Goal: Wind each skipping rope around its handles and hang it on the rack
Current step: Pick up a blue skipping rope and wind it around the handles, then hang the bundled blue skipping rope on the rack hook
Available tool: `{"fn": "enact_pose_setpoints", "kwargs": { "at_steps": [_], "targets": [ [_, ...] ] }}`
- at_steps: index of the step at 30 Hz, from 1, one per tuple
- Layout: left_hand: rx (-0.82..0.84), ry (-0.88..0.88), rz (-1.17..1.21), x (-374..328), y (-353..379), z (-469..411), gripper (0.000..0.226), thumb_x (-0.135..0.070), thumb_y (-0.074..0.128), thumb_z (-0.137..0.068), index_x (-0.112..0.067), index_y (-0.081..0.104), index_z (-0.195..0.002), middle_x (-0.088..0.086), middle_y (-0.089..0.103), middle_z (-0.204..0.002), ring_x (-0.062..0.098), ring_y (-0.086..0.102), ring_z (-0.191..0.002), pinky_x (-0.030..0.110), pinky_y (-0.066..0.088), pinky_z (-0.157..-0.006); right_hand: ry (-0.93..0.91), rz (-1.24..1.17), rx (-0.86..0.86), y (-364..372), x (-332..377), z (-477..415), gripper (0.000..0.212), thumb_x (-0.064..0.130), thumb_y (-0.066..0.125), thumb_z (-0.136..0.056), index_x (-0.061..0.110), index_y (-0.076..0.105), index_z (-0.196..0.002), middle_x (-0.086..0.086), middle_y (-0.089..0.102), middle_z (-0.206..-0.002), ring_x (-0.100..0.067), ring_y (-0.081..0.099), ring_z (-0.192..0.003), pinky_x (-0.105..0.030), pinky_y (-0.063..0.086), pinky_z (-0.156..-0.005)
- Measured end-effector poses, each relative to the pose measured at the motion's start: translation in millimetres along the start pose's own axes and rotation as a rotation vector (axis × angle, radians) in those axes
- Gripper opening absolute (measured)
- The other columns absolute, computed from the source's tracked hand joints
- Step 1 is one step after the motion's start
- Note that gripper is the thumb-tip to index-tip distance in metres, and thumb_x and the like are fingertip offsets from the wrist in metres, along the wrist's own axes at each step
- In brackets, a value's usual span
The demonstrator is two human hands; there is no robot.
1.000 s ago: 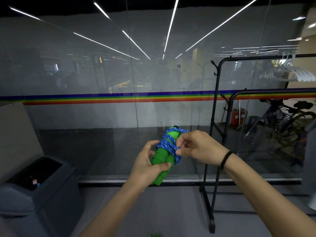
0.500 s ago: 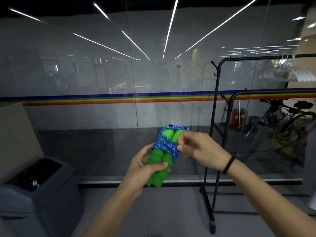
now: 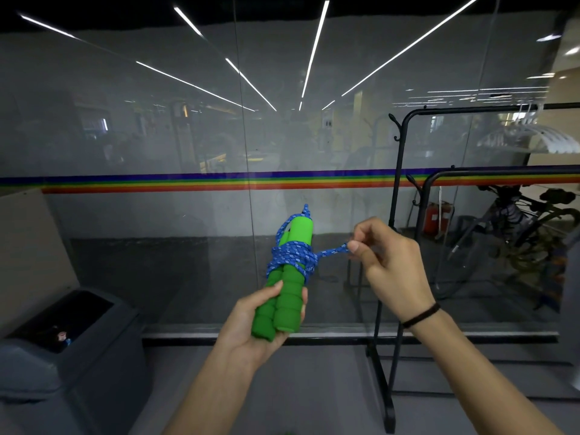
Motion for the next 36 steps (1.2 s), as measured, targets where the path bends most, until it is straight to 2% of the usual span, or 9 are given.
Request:
{"fn": "enact_pose_setpoints", "kwargs": {
  "at_steps": [4, 7, 9, 12, 15, 17, 22, 28, 36],
  "targets": [
    [0.011, -0.040, 0.077, 7, -3, -4, 0.038, -0.008, 0.055, -0.073, 0.003, 0.058, -0.110, 0.021, 0.069, -0.091, 0.028, 0.071, -0.069, 0.036, 0.060, -0.060, 0.082, -0.073, 0.081, 8, -2, -4, 0.010, 0.013, 0.064, -0.083, 0.014, 0.056, -0.079, 0.008, 0.061, -0.069, -0.010, 0.062, -0.071, -0.030, 0.051, -0.072],
    [0.017, -0.125, 0.051, 17, -7, -10, 0.044, -0.014, 0.062, -0.071, -0.002, 0.059, -0.113, 0.016, 0.069, -0.097, 0.026, 0.071, -0.080, 0.042, 0.058, -0.071, 0.138, -0.213, 0.121, 19, -2, -9, 0.011, 0.013, 0.061, -0.085, 0.019, 0.053, -0.081, 0.003, 0.064, -0.076, -0.015, 0.062, -0.072, -0.038, 0.053, -0.072],
    [0.019, -0.184, -0.092, 24, -9, -11, 0.048, -0.025, 0.070, -0.064, -0.006, 0.064, -0.107, 0.010, 0.069, -0.093, 0.020, 0.065, -0.079, 0.041, 0.056, -0.075, 0.138, -0.253, 0.144, 26, 3, -10, 0.011, 0.012, 0.058, -0.088, 0.019, 0.051, -0.082, -0.006, 0.067, -0.078, -0.021, 0.065, -0.070, -0.040, 0.054, -0.066],
    [-0.048, -0.195, -0.362, 28, -13, -11, 0.047, -0.040, 0.075, -0.057, -0.010, 0.067, -0.092, 0.006, 0.067, -0.081, 0.015, 0.059, -0.067, 0.035, 0.055, -0.071, 0.129, -0.292, 0.188, 38, 10, -9, 0.018, 0.006, 0.057, -0.088, 0.020, 0.051, -0.080, -0.004, 0.065, -0.068, -0.017, 0.065, -0.063, -0.027, 0.055, -0.061],
    [-0.081, -0.126, -0.665, 25, -17, -13, 0.046, -0.046, 0.086, -0.046, -0.014, 0.071, -0.076, 0.007, 0.064, -0.080, 0.013, 0.058, -0.059, 0.027, 0.048, -0.062, 0.158, -0.299, 0.246, 45, 9, -7, 0.011, 0.005, 0.064, -0.083, 0.015, 0.059, -0.081, -0.002, 0.065, -0.066, -0.014, 0.064, -0.061, -0.019, 0.053, -0.062],
    [-0.108, -0.078, -0.760, 23, -20, -15, 0.049, -0.042, 0.083, -0.046, -0.009, 0.071, -0.081, 0.012, 0.065, -0.084, 0.014, 0.058, -0.060, 0.025, 0.045, -0.059, 0.173, -0.259, 0.291, 49, 6, -5, 0.008, 0.011, 0.071, -0.077, 0.015, 0.065, -0.081, -0.003, 0.068, -0.073, -0.014, 0.065, -0.065, -0.019, 0.054, -0.064],
    [-0.171, 0.055, -0.772, 23, -25, -22, 0.023, -0.023, 0.069, -0.080, -0.006, 0.062, -0.094, 0.015, 0.069, -0.087, 0.009, 0.063, -0.054, 0.019, 0.046, -0.049, 0.182, -0.214, 0.268, 52, 3, 1, 0.010, 0.013, 0.077, -0.072, 0.015, 0.067, -0.071, -0.004, 0.070, -0.068, -0.014, 0.066, -0.062, -0.030, 0.057, -0.065],
    [-0.197, 0.020, -0.667, 19, -32, -27, 0.015, -0.021, 0.061, -0.085, -0.006, 0.062, -0.088, 0.013, 0.069, -0.079, 0.012, 0.055, -0.040, 0.017, 0.039, -0.039, 0.205, -0.286, 0.091, 43, -3, -3, 0.018, 0.009, 0.076, -0.071, 0.022, 0.065, -0.066, 0.001, 0.069, -0.068, -0.012, 0.062, -0.063, -0.026, 0.053, -0.065],
    [-0.147, 0.016, -0.684, 2, -48, -40, 0.021, -0.019, 0.063, -0.083, -0.003, 0.066, -0.096, 0.018, 0.073, -0.093, 0.018, 0.068, -0.064, 0.025, 0.052, -0.061, 0.189, -0.308, 0.151, 57, -3, -10, 0.010, 0.011, 0.076, -0.072, 0.017, 0.067, -0.072, -0.001, 0.070, -0.074, -0.012, 0.064, -0.071, -0.025, 0.053, -0.072]
  ]
}}
Point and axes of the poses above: each hand's wrist, its own z-axis away from the middle knuckle, its own y-axis out of the palm, x = y × z, the point moved 6 cm from there along -z, towards the middle knuckle
